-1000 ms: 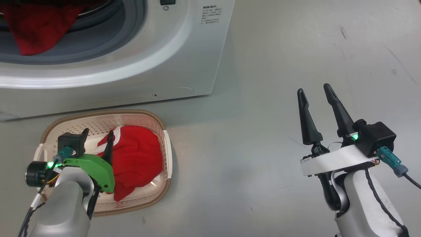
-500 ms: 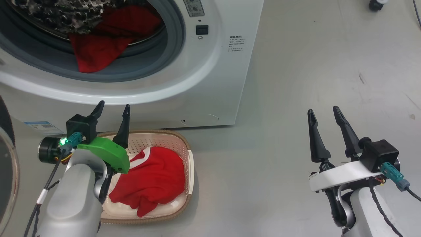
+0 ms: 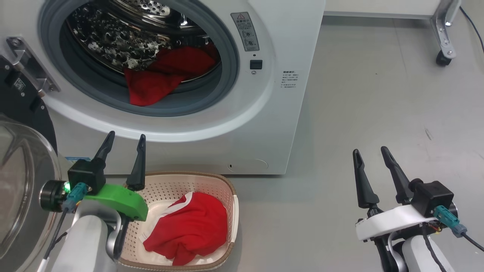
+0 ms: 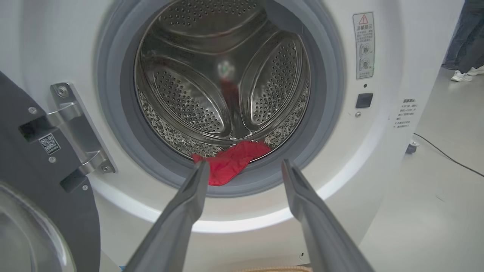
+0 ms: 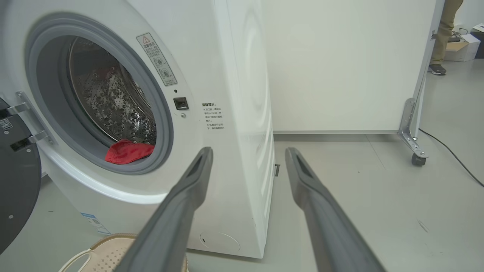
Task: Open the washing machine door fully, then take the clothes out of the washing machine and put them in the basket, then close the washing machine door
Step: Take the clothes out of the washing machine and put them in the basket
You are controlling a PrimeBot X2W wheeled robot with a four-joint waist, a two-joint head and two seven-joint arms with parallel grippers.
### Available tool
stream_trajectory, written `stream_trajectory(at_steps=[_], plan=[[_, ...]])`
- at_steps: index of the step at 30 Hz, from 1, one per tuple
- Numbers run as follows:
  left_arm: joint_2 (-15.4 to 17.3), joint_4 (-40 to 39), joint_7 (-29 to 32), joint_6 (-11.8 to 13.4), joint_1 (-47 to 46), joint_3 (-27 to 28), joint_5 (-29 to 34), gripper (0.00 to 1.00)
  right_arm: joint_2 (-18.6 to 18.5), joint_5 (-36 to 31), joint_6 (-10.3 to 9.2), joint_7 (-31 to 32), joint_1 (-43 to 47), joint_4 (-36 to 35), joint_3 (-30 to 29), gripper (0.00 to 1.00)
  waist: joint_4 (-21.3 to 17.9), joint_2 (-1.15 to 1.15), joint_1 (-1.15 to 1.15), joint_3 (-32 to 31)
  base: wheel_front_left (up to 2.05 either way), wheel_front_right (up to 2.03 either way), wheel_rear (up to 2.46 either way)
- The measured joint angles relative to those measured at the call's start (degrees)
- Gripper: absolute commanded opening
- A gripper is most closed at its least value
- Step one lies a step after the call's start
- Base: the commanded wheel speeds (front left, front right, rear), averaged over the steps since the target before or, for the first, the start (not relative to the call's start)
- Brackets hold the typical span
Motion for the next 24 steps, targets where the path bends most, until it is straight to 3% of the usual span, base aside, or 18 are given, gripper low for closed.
stream_trajectory(at_steps=[24], plan=[[-0.87,-11.01,0.00,0.51,9.18,0.40,1.77,1.00,0.05,0.02,0.23,0.00,1.57,-1.71,-0.64,1.00,0.17,0.00,0.00,-1.21,0.00,0.00,0.00]])
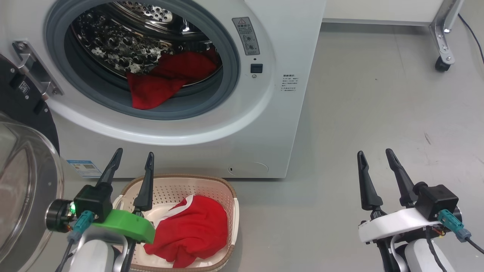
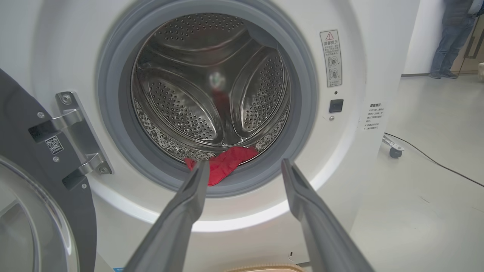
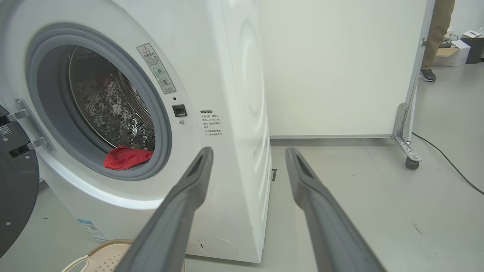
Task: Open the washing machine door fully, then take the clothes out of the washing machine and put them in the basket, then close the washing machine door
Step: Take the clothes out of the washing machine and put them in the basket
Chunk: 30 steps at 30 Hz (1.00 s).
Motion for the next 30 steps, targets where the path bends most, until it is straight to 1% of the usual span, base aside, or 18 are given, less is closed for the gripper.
stream_trajectory(at_steps=[30], plan=[[-0.56,-3.63,0.00,0.00,2.52,0.75,1.07,1.00,0.05,0.00,0.22,0.00,0.22,-0.54,0.05,1.00,-0.59,0.00,0.00,0.96,0.00,0.00,0.00]])
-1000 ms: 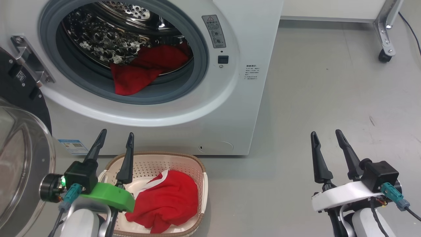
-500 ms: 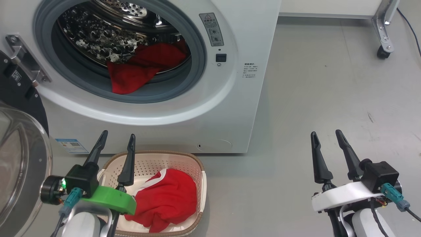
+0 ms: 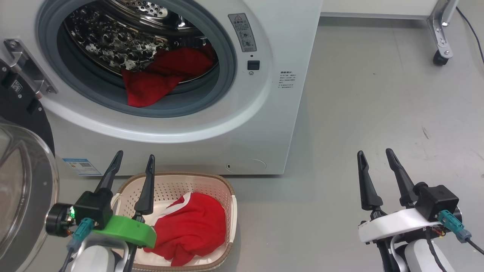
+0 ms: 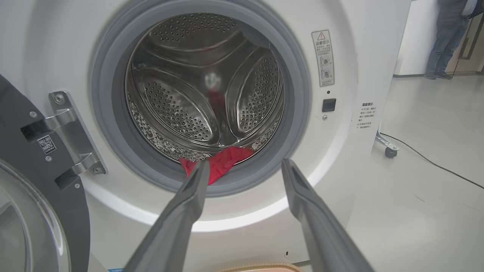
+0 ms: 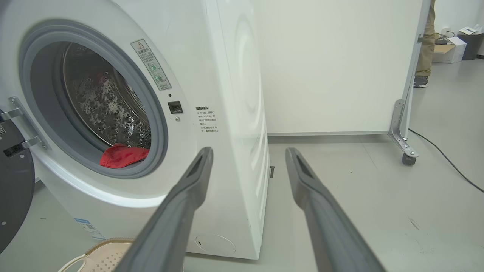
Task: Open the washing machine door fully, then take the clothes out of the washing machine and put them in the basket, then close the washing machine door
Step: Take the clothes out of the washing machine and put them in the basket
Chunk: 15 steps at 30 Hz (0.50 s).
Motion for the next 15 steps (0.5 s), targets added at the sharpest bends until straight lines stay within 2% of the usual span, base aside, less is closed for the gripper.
stream_trajectory(at_steps=[15], plan=[[-0.11,-1.59,-0.01,-0.01,0.23,0.43,0.09,1.00,0.03,-0.02,0.02,0.00,-0.01,-1.11,0.16,1.00,-0.22,0.00,0.00,1.63,0.00,0.00,0.00]])
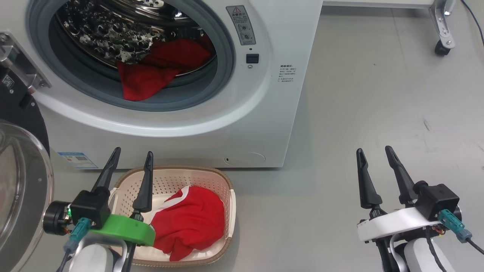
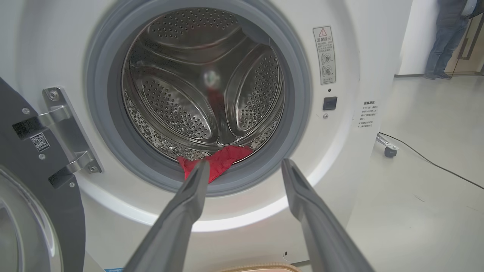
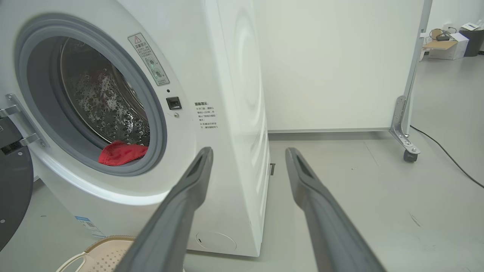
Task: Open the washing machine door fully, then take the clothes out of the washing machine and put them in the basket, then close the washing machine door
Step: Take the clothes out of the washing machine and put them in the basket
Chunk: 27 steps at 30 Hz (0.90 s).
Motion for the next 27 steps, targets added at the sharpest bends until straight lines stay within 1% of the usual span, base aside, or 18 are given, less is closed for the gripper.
stream_trajectory(at_steps=[8,14,19,20,27], plan=[[0.27,-0.12,0.00,0.01,-0.01,0.29,0.87,1.00,0.07,-0.01,0.00,0.00,-0.05,-0.53,1.25,1.00,-0.63,0.00,0.00,2.90,0.00,0.00,0.00],[2.20,0.16,0.57,0.01,-0.78,0.52,1.57,1.00,0.22,-0.01,0.00,0.00,-0.36,-1.07,2.36,1.00,-1.56,0.00,0.00,6.17,0.00,0.00,0.00],[4.80,0.29,3.14,0.00,-4.99,0.82,3.11,1.00,0.27,-0.01,0.02,0.00,-1.65,-1.33,3.85,1.00,-2.80,0.00,0.00,9.37,0.00,0.00,0.00],[6.11,0.32,4.02,0.00,-7.12,0.99,3.94,1.00,0.29,0.00,0.02,0.00,-2.60,-1.54,4.44,1.00,-3.47,0.00,0.00,10.70,0.00,0.00,0.00],[10.06,1.76,8.70,-0.09,-14.31,2.35,5.26,1.00,0.42,0.04,0.44,0.00,-5.08,-1.77,5.84,1.00,-6.60,0.00,0.00,15.05,0.00,0.00,0.00]])
